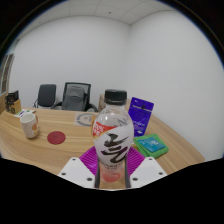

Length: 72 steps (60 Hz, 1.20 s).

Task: Pour water

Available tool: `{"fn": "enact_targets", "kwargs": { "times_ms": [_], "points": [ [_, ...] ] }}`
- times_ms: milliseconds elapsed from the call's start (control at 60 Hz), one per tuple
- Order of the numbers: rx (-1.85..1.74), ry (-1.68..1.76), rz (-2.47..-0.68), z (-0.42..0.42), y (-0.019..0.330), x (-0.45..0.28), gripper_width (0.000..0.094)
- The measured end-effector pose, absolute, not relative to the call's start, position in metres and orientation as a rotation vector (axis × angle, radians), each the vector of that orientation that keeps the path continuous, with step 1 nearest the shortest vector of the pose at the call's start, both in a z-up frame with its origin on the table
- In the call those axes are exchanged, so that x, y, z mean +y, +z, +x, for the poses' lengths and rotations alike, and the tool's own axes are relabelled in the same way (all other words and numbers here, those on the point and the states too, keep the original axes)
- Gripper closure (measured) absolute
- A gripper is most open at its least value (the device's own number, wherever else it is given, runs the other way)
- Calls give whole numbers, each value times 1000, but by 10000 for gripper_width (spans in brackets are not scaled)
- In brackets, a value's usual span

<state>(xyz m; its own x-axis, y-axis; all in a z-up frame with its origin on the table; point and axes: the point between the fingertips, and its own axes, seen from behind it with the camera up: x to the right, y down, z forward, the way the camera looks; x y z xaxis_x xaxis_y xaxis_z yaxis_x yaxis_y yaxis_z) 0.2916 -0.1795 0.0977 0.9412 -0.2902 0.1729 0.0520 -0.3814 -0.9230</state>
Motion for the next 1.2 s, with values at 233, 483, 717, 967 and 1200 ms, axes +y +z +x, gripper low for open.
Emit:
{"fn": "enact_targets", "kwargs": {
  "times_ms": [233, 483, 717, 967, 1200],
  "points": [
    [-66, -709, -1841, 286, 210, -134, 597],
    [-566, -1214, -1639, 228, 290, -45, 599],
    [-1144, -1576, -1373, 142, 252, 19, 599],
    [-1553, -1780, -1028, 86, 206, 43, 601],
    [-1661, -1764, -950, 70, 187, 44, 600]
  ]
}}
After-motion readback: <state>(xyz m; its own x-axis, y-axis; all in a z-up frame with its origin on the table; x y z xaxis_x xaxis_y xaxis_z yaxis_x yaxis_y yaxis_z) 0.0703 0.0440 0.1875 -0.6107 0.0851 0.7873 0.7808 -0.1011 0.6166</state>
